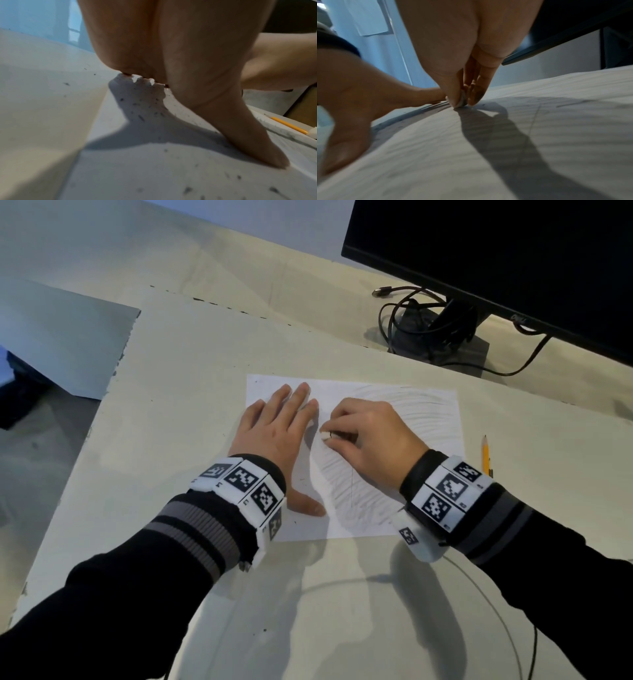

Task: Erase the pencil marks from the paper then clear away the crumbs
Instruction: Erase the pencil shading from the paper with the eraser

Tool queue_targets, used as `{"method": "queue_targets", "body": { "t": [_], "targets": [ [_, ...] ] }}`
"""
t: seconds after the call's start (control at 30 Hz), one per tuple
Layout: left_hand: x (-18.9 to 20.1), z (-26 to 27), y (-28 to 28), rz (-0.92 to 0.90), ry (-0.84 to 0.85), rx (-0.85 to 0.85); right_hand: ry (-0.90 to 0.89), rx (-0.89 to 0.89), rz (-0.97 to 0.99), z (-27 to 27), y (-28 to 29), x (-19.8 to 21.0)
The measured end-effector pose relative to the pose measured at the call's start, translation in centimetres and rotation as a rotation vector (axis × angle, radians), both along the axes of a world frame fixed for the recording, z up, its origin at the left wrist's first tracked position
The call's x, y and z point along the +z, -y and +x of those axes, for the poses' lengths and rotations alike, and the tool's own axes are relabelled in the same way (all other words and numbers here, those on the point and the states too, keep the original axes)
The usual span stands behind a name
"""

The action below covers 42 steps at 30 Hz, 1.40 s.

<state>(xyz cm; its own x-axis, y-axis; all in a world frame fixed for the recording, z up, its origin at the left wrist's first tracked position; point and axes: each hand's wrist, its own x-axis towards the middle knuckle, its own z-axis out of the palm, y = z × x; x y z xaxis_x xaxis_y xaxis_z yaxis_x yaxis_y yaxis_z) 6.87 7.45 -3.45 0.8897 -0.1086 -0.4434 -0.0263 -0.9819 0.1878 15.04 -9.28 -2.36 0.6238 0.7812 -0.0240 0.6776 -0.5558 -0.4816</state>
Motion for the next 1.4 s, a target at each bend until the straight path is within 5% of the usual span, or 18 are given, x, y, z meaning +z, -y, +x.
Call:
{"method": "queue_targets", "body": {
  "t": [0.2, 0.33, 0.5, 0.63, 0.77, 0.9, 1.07, 1.2, 1.4],
  "targets": [
    [-0.1, -0.1, -0.1, -0.016, 0.015, 0.012, 0.058, -0.109, 0.002, 1.3, 0.1, 0.0],
    [-0.2, 0.0, -0.1, -0.01, 0.025, 0.005, -0.035, 0.019, -0.029, 0.0, 0.2, 0.4],
    [-0.1, 0.1, 0.0, 0.003, 0.008, 0.008, 0.075, -0.122, -0.039, 1.4, 0.4, 0.3],
    [-0.2, 0.0, 0.0, 0.002, 0.011, 0.0, 0.008, 0.0, -0.071, -0.2, 0.5, 0.5],
    [-0.3, 0.1, -0.1, -0.002, 0.01, 0.004, 0.088, -0.135, -0.036, 1.8, 0.7, 0.4],
    [-0.3, 0.0, 0.0, -0.001, 0.011, 0.0, 0.02, -0.045, -0.039, 0.1, 1.0, 0.4],
    [-0.3, 0.0, -0.1, -0.014, 0.011, 0.012, 0.108, -0.194, -0.003, 1.0, 0.8, 0.1],
    [-0.4, -0.1, -0.1, -0.012, 0.019, 0.004, 0.047, -0.062, -0.02, -0.2, 0.1, 0.3],
    [-0.3, -0.1, -0.2, -0.045, 0.032, 0.017, 0.065, -0.09, -0.01, 0.5, -0.5, 0.2]
  ]
}}
